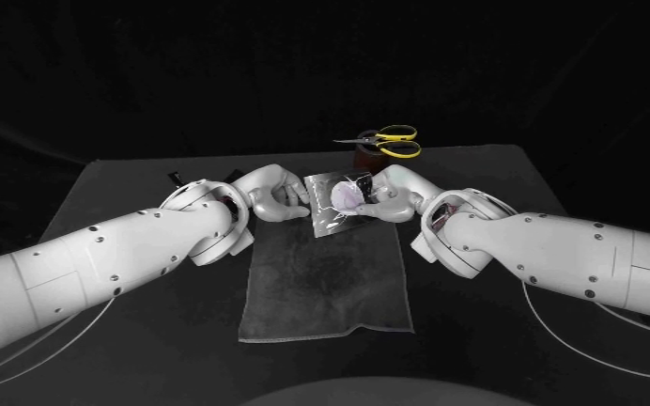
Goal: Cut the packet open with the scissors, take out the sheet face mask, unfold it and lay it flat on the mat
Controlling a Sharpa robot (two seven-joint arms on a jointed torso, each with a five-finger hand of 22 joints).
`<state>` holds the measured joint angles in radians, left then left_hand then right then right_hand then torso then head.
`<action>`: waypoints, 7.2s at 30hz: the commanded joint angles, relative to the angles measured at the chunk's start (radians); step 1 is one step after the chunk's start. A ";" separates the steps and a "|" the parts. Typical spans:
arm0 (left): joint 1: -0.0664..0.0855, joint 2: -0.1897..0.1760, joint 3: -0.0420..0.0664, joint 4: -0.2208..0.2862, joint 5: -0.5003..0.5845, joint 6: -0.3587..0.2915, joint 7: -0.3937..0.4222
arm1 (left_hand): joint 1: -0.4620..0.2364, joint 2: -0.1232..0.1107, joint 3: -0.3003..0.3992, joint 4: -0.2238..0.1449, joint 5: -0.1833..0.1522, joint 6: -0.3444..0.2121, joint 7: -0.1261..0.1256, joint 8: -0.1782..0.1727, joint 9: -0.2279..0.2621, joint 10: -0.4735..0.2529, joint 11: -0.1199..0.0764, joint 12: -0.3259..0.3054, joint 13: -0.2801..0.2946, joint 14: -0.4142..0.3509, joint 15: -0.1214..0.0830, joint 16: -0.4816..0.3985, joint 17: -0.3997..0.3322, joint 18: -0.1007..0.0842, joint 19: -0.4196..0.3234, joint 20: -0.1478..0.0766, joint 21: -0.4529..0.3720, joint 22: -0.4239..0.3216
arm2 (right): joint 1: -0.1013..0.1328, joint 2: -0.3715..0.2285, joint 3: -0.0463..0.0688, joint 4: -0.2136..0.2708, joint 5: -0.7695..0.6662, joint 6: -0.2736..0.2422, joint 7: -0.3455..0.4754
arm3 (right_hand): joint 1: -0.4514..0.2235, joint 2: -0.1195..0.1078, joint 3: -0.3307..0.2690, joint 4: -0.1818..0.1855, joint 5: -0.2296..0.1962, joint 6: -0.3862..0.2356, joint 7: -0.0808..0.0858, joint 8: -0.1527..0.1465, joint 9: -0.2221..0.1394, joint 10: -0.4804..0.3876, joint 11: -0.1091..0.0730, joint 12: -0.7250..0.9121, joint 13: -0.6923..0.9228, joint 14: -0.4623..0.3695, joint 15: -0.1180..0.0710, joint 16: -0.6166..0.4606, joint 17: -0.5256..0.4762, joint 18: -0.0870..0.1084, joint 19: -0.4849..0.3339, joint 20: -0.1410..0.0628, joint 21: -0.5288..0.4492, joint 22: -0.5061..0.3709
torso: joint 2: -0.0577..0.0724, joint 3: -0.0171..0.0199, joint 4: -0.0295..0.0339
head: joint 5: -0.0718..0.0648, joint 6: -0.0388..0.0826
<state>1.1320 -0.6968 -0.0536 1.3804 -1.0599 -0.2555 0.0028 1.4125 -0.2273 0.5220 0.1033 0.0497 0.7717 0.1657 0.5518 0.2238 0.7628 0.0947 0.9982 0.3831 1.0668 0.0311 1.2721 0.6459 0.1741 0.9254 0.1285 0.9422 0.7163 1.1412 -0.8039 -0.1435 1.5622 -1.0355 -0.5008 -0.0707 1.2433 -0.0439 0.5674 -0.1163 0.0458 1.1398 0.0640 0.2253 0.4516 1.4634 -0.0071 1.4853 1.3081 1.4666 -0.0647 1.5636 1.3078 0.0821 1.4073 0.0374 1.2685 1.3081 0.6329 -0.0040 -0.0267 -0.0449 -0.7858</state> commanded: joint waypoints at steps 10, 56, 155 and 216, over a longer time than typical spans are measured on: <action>0.092 -0.187 0.024 0.152 0.357 0.088 0.037 | -0.041 0.011 -0.002 0.038 -0.001 -0.019 0.004 0.005 -0.009 0.023 0.005 -0.034 -0.040 0.069 0.002 0.009 0.047 0.011 0.047 0.003 -0.020 -0.024 | 0.082 0.002 -0.002 0.088 -0.651 0.421 -0.152 | -0.016 -0.013 0.015 -0.010 0.003 0.007 -0.002 0.015 0.038 0.090 -0.007 0.007 0.218 0.103 -0.003 0.005 0.260 -0.014 0.015 0.002 0.020 0.138 | -0.009 0.0040 0.0017 | 0.008 0.014; 0.102 -0.089 -0.023 0.189 0.426 0.289 -0.236 | -0.138 0.018 -0.155 0.186 -0.001 0.081 -0.025 0.022 -0.027 0.238 -0.031 -0.103 -0.106 0.334 -0.035 0.156 0.426 -0.042 0.290 -0.030 0.216 0.245 | 0.093 0.048 -0.018 0.213 -1.133 0.390 -0.271 | -0.025 -0.026 0.027 -0.011 0.002 0.013 -0.006 0.024 0.043 0.089 -0.009 -0.007 0.210 0.101 -0.001 -0.002 0.251 -0.020 0.026 0.005 0.040 0.148 | -0.013 0.0011 0.0031 | 0.060 -0.006; 0.100 -0.078 -0.023 0.184 0.581 0.329 -0.224 | -0.014 0.088 0.241 0.020 -0.001 0.104 -0.057 0.113 0.034 0.284 -0.061 -0.165 -0.048 0.369 -0.060 0.197 0.550 -0.058 0.319 -0.049 0.306 0.359 | 0.070 -0.002 -0.020 0.231 -1.062 0.134 -0.277 | -0.112 -0.120 0.005 0.088 0.002 -0.080 0.030 -0.034 0.011 0.049 0.020 -0.193 0.107 0.079 0.020 -0.065 0.179 0.005 -0.038 0.016 -0.085 0.097 | -0.013 0.0010 0.0018 | 0.052 -0.019; 0.096 -0.063 -0.027 0.205 0.536 0.289 -0.246 | -0.059 0.060 0.319 -0.019 0.000 0.114 -0.057 0.129 0.062 0.307 -0.063 -0.162 -0.036 0.388 -0.062 0.211 0.591 -0.067 0.344 -0.051 0.341 0.403 | 0.056 -0.104 -0.006 0.316 -0.253 -0.028 -0.262 | -0.077 -0.158 -0.176 0.354 0.018 -0.072 0.037 -0.077 -0.043 0.076 0.025 -0.074 0.178 0.095 0.019 -0.023 0.229 -0.010 0.021 0.025 -0.022 0.136 | -0.013 0.0006 0.0020 | 0.051 -0.024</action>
<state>1.2286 -0.7626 -0.0804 1.5827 -0.5212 0.0363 -0.2450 1.3524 -0.1765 0.8309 0.0867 0.0466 0.8805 0.1084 0.6732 0.2004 1.0500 0.0452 0.8357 0.3455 1.4492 -0.0339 1.4793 1.2353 0.1154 1.2597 0.0769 1.2770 1.1180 1.1977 -0.9099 -0.1506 1.8803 -1.2513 -0.5764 -0.2953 1.1712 -0.2081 0.3971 0.2385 0.0693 1.0613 0.1001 0.1485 0.4092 1.4648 0.0233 1.4073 1.3081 1.4666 -0.0393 1.5381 1.3083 0.0907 1.4255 0.0664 1.2440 1.3078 0.6204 -0.0034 -0.0242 0.0056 -0.8082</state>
